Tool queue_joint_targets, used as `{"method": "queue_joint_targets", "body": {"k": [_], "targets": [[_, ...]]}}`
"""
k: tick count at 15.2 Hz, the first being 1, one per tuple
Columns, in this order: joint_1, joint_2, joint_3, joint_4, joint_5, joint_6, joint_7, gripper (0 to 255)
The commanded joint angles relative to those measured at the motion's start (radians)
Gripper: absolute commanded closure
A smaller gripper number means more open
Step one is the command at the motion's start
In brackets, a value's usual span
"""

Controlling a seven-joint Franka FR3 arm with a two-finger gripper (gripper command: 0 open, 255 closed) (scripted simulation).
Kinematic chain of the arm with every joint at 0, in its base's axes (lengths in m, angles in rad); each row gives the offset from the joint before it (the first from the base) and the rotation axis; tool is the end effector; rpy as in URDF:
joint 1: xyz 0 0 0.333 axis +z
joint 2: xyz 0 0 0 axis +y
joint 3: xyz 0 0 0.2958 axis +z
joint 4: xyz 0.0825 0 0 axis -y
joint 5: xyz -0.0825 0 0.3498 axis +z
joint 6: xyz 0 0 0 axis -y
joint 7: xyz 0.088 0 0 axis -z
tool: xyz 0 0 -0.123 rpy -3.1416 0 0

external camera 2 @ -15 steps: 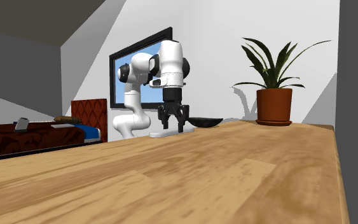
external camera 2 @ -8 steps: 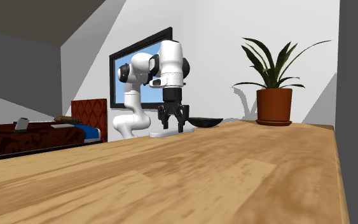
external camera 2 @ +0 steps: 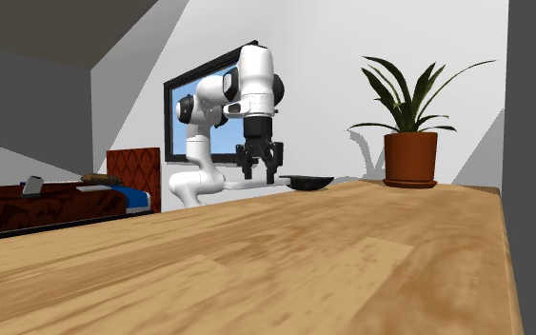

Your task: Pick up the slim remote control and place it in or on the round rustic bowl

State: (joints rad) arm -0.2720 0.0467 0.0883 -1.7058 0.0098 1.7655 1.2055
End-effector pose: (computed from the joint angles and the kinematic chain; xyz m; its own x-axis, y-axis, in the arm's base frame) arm 0.5356 -0.0993 0.5208 0.1787 -0.9839 -0.0081 -0.9838 -0.1786 -0.0172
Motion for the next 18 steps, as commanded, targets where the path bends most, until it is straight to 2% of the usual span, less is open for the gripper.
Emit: {"method": "queue_joint_targets", "body": {"k": [1,15,18], "targets": [[0.000,0.000,0.000,0.029,0.000,-0.029,0.001,255],[0.002,0.040,0.002,0.269,-0.004,-0.228,0.006,255],[0.036,-0.005,0.031,0.215,-0.002,-0.219,0.069,255]]}}
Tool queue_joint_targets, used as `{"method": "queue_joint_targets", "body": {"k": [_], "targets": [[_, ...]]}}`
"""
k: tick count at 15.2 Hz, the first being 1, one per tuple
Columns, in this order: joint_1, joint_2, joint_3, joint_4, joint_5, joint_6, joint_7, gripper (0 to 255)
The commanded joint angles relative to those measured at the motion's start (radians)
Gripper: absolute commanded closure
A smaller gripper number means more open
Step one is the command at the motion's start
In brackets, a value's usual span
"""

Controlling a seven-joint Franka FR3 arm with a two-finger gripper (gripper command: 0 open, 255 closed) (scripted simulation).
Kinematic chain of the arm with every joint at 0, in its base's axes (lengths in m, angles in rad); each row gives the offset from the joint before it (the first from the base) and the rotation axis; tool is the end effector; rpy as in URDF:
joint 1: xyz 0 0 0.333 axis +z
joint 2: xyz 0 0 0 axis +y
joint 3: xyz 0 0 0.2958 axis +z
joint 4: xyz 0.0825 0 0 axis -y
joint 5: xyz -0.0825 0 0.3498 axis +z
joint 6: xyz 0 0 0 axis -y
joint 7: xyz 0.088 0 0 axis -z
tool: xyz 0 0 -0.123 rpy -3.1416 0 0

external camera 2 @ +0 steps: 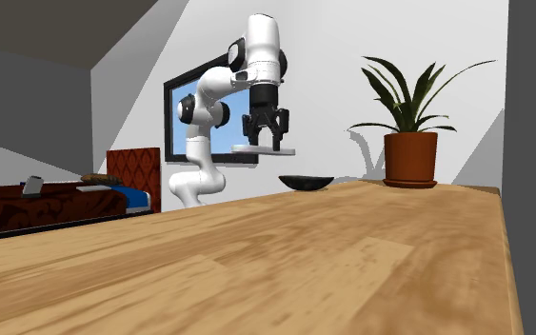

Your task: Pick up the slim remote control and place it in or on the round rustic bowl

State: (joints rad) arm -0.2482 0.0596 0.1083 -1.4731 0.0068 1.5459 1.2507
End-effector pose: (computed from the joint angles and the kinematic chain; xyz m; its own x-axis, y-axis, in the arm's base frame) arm 0.5305 -0.0757 0.5975 0.1793 -0.9838 -0.0083 -0.9837 -0.1791 -0.0170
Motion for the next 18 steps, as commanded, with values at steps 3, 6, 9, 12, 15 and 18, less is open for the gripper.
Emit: {"method": "queue_joint_targets", "body": {"k": [3,6,9,12,15,18], "targets": [[0.046,-0.053,0.043,-0.058,0.004,0.007,0.089,255],[0.080,-0.079,0.076,-0.086,0.008,0.009,0.157,255],[0.113,-0.096,0.112,-0.102,0.011,0.010,0.226,255],[0.147,-0.103,0.149,-0.106,0.013,0.008,0.297,255],[0.182,-0.101,0.187,-0.099,0.012,0.005,0.370,255],[0.189,-0.107,0.196,-0.133,0.014,0.033,0.385,255]]}}
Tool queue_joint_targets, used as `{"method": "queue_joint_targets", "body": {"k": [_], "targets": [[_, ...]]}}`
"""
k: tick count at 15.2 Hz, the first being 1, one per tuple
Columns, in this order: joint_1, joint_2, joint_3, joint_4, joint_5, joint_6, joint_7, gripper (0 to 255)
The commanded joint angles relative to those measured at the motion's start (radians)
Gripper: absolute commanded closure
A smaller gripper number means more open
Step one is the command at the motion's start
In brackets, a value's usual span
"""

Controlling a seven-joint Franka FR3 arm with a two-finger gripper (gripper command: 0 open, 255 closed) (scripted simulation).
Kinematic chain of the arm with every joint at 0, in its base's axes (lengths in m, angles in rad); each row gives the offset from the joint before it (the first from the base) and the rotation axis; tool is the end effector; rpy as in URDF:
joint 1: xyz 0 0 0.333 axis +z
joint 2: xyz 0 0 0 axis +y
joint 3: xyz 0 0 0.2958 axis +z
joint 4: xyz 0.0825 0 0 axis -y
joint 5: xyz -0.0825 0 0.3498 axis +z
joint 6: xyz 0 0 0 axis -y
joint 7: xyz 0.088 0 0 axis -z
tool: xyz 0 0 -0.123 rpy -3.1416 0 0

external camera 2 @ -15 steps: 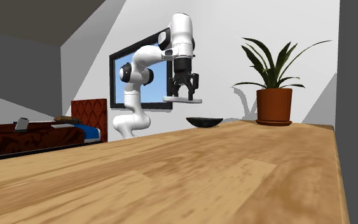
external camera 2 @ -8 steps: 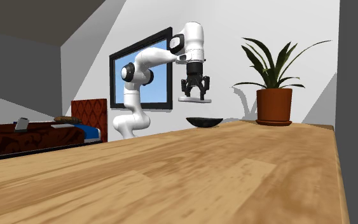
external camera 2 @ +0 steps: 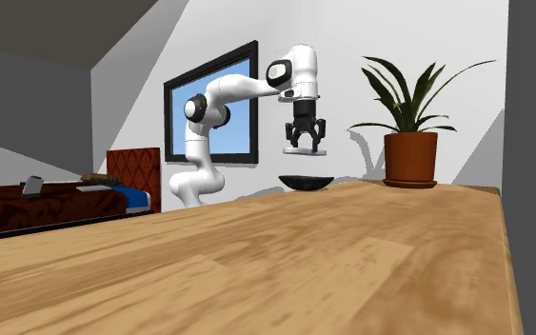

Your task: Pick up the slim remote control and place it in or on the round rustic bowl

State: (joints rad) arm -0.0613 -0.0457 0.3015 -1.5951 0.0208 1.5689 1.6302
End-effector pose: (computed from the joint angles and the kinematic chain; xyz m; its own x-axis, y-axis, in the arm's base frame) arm 0.4918 0.1267 0.5999 0.1799 -0.9836 -0.0083 -0.9836 -0.1798 -0.0170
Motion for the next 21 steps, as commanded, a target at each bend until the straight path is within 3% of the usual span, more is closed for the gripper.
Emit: {"method": "queue_joint_targets", "body": {"k": [1,13,21], "targets": [[0.002,-0.006,0.002,-0.029,0.002,0.024,0.005,255],[0.002,-0.032,0.001,-0.219,0.010,0.189,-0.002,255],[0.002,-0.032,0.001,-0.219,0.010,0.189,-0.002,255]]}}
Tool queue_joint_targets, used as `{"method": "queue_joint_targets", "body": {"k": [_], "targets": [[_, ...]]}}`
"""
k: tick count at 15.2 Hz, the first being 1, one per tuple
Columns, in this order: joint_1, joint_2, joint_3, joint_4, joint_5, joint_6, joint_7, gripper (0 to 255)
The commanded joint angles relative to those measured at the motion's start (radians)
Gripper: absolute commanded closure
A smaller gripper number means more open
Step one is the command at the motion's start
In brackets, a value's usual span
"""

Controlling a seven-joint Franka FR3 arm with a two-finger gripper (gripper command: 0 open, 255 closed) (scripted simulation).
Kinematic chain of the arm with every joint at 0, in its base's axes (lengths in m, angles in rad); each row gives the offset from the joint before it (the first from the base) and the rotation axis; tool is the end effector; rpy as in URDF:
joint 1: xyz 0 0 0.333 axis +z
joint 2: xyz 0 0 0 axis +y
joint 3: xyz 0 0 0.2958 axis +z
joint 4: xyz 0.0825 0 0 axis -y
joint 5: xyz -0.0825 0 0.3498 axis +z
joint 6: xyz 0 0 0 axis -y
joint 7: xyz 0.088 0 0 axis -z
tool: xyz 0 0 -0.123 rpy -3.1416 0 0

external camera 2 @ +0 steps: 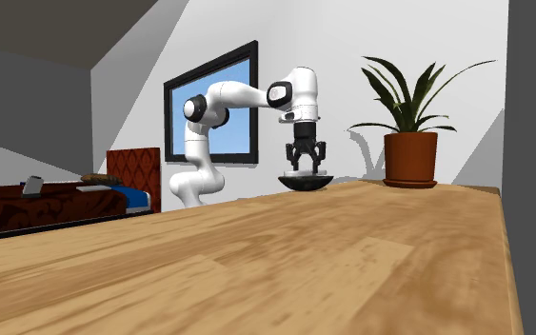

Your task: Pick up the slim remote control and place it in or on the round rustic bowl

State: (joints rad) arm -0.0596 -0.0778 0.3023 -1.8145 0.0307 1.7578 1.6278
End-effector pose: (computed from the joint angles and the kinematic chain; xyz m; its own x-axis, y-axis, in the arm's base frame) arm 0.4925 0.1296 0.5349 0.1787 -0.9839 -0.0081 -0.9838 -0.1785 -0.0172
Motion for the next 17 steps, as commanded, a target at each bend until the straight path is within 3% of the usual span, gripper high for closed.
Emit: {"method": "queue_joint_targets", "body": {"k": [1,6,10,17], "targets": [[0.000,0.000,0.000,0.000,0.000,0.000,0.000,0],[0.000,0.000,0.000,0.000,0.000,0.000,0.000,0],[-0.001,0.015,0.000,0.145,-0.005,-0.130,0.004,0],[-0.001,0.015,0.000,0.145,-0.005,-0.130,0.004,0]]}}
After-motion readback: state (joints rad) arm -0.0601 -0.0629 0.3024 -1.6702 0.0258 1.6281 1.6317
